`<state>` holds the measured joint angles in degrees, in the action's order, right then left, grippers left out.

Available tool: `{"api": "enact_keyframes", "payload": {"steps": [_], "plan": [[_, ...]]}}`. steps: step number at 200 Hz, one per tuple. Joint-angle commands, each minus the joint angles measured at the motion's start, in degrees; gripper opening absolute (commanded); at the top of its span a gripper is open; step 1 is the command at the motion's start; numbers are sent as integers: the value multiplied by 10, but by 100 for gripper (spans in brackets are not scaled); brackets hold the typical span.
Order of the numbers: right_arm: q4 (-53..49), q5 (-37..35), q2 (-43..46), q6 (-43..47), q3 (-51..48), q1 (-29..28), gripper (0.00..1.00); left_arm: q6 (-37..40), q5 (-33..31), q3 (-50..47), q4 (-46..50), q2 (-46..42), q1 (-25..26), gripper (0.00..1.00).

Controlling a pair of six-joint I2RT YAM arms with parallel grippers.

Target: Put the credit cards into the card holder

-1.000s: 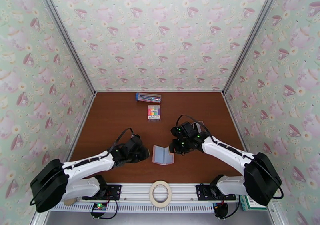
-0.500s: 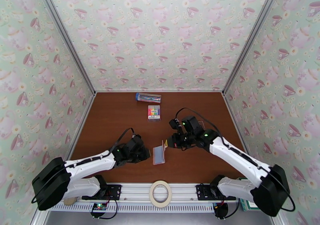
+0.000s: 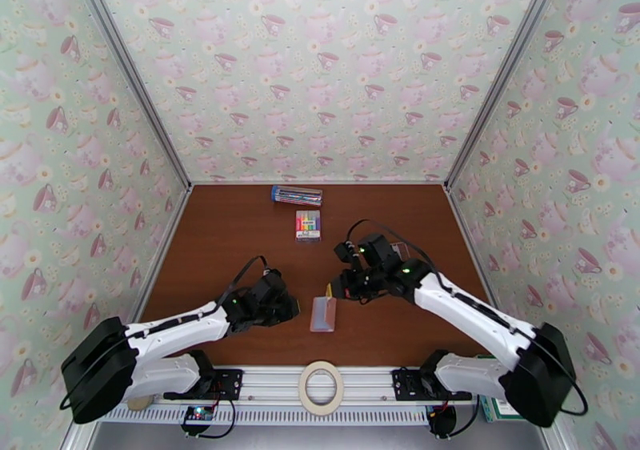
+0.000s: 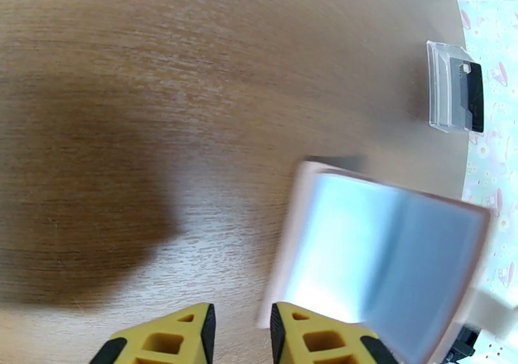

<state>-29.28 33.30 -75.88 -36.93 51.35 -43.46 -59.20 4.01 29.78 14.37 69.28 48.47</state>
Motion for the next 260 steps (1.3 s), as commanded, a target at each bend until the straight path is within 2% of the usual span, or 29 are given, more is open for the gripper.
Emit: {"api": "enact_keyframes", "payload": {"steps": [1, 34, 57, 76, 103, 125, 140, 167, 217, 239, 260], "plan": [[61, -19, -62, -16, 13, -45, 0, -5, -11, 6, 10, -9, 1, 31], [63, -47, -141, -8, 27, -51, 0, -6, -12, 7, 17, -13, 1, 31], [58, -41, -144, 1, 38, -51, 0, -5, -18, 6, 26, -22, 1, 31], [31, -39, -102, 34, 51, -50, 0, -5, -19, 5, 28, -26, -1, 31], [0, -33, 10, 81, 36, -22, 0, -5, -21, 3, 28, -27, -1, 31], [-7, -46, 82, 88, 8, 10, 0, -6, -21, 1, 23, -26, -2, 31], [-4, -58, 100, 79, -12, 17, 0, -6, -20, 3, 22, -22, -2, 31], [21, -47, 58, 45, -36, 17, 0, -6, -19, 4, 20, -19, -2, 31], [50, -63, -82, 0, -31, 3, 0, -8, -22, 1, 28, -32, -3, 31], [45, -58, -108, 11, -14, -9, 0, -10, -22, 1, 29, -34, -2, 31], [22, -69, -93, 29, 0, -8, 0, -10, -22, 3, 30, -34, -2, 31]]}}
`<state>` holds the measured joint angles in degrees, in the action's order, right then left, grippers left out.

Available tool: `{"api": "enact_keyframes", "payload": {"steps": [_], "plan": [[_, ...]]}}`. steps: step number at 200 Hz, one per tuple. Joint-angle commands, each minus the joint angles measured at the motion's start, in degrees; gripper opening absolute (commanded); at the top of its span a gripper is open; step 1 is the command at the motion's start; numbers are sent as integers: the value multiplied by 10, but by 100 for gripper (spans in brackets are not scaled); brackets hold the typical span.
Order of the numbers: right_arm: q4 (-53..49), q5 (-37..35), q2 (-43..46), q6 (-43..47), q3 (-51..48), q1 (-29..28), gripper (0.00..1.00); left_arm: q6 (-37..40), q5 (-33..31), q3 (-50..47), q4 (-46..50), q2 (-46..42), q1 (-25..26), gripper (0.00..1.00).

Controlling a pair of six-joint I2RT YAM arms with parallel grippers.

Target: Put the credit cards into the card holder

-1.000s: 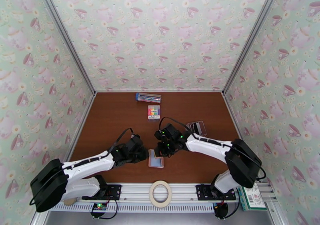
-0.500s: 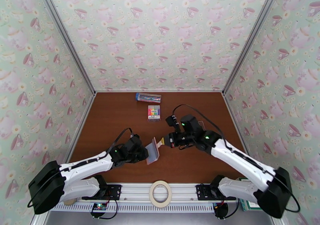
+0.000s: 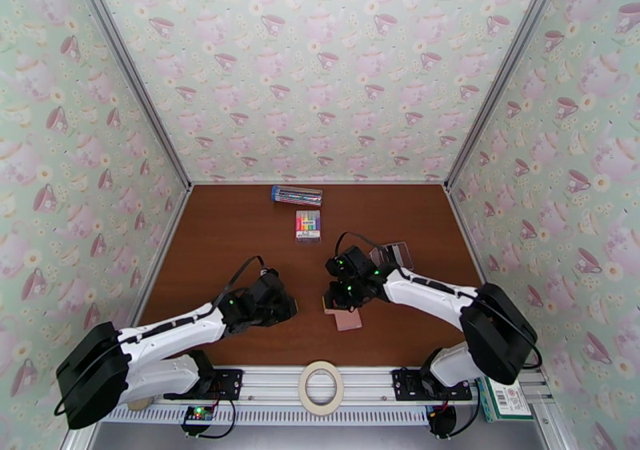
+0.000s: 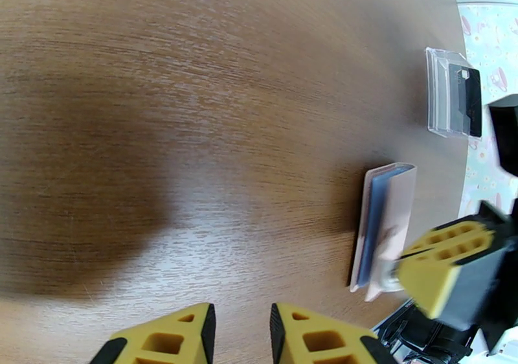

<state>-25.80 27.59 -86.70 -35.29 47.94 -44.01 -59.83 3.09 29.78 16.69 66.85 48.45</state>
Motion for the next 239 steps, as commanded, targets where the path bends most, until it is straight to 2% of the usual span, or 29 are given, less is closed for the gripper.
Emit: {"api": "enact_keyframes", "payload": {"steps": [1, 60, 134, 167, 195, 239], "plan": [[-14, -13, 16, 13, 34, -2, 0, -4, -12, 3, 7, -10, -2, 31], [-27, -14, 133, 10, 18, 30, 0, -5, -12, 1, 2, -8, -2, 31], [1, 13, 119, -6, 2, 31, 0, 9, 25, 5, -48, -5, 5, 30], [-1, 11, 112, -3, -7, 31, 0, 12, 58, 7, -107, 12, 14, 30], [-57, -37, 108, 29, -8, 43, 0, 23, 62, 31, -111, 37, 27, 29], [-93, -59, 120, 48, -29, 77, 0, 22, 66, 52, -123, 74, 38, 27]]}}
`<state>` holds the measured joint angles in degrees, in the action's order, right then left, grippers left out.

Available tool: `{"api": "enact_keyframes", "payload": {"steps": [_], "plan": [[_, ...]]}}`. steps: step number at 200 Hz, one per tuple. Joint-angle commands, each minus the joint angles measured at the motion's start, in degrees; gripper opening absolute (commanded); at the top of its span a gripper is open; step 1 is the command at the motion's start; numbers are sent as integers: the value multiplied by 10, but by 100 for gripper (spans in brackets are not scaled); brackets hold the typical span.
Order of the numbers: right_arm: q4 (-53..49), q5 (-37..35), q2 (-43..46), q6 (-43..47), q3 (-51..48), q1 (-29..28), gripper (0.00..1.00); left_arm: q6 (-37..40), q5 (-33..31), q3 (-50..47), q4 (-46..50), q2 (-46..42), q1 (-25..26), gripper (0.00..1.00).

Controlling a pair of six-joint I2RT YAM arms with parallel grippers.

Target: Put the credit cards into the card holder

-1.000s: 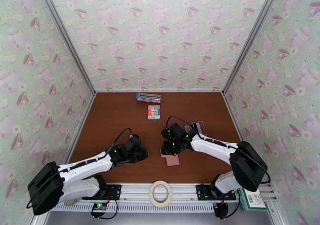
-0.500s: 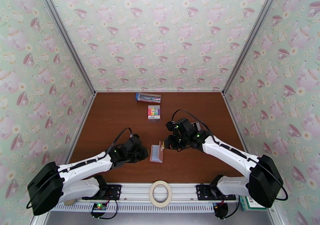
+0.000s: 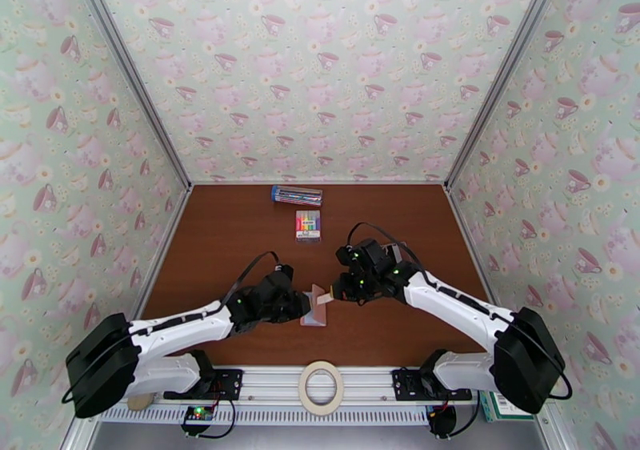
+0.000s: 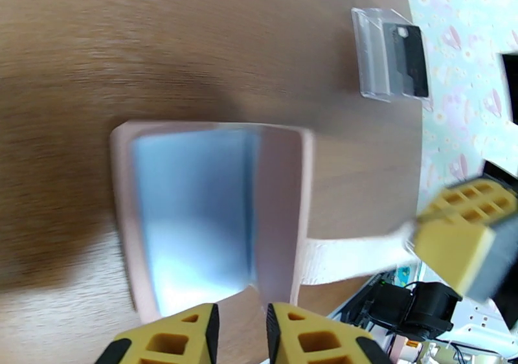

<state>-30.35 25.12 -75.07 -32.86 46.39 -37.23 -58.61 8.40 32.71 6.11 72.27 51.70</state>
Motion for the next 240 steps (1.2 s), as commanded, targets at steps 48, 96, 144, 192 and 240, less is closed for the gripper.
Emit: {"api": "enact_keyframes", "payload": {"steps": [48, 96, 144, 192, 240], "plan": [[-68, -64, -13, 42, -8, 15, 0, 10, 14, 45, -19, 58, 16, 27], [-68, -72, -26, 47, -5, 16, 0, 10, 13, 53, -22, 85, 17, 27], [-74, -92, -34, 48, 1, 16, 0, 9, 19, 57, -38, 130, 17, 26], [-86, -86, -35, 41, 13, 16, 4, 11, 18, 58, -46, 149, 17, 26], [-123, -68, -2, 29, 72, 17, 41, 18, 23, 67, -46, 154, 20, 26]]}}
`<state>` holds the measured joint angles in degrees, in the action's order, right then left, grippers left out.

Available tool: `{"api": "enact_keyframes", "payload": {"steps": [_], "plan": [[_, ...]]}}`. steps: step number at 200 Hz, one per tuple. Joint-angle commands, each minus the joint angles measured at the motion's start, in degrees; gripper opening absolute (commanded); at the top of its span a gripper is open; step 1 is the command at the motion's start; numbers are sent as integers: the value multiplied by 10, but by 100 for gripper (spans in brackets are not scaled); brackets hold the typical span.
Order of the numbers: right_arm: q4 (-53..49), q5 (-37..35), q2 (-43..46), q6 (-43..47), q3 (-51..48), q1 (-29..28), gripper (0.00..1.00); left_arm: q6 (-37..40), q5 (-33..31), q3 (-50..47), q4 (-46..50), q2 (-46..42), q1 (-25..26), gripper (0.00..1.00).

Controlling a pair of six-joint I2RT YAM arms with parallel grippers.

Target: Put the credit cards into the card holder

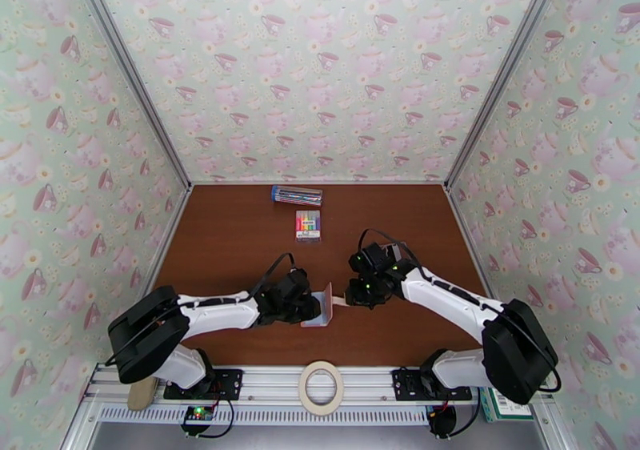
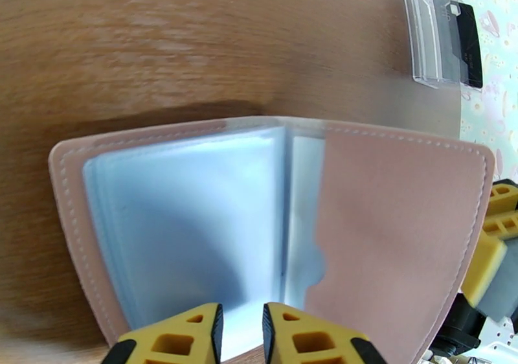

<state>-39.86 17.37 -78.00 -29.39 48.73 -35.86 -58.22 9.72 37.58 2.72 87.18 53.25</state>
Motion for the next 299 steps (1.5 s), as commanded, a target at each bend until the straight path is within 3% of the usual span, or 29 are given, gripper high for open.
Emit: {"api": "enact_keyframes", "payload": {"steps": [1, 22, 71, 114, 156, 203, 299], "plan": [[-29, 9, 29, -5, 51, 3, 41, 14, 10, 17, -13, 5, 4, 26], [-40, 1, 48, -9, 81, 3, 47, 20, 11, 24, -16, -2, 5, 26], [-40, -3, 71, -28, 89, 3, 48, 38, 17, 67, 3, 14, 6, 26], [-47, -1, 100, -34, 87, 3, 36, 43, 25, 97, 1, 55, 14, 25], [-52, -9, 123, -51, 83, 3, 32, 50, 33, 122, 3, 100, 19, 23], [6, 24, 139, -95, 27, 3, 17, 52, 42, 128, 4, 123, 20, 21], [83, 47, 59, -133, -49, 3, 9, 45, 34, 124, 13, 123, 25, 20]]}}
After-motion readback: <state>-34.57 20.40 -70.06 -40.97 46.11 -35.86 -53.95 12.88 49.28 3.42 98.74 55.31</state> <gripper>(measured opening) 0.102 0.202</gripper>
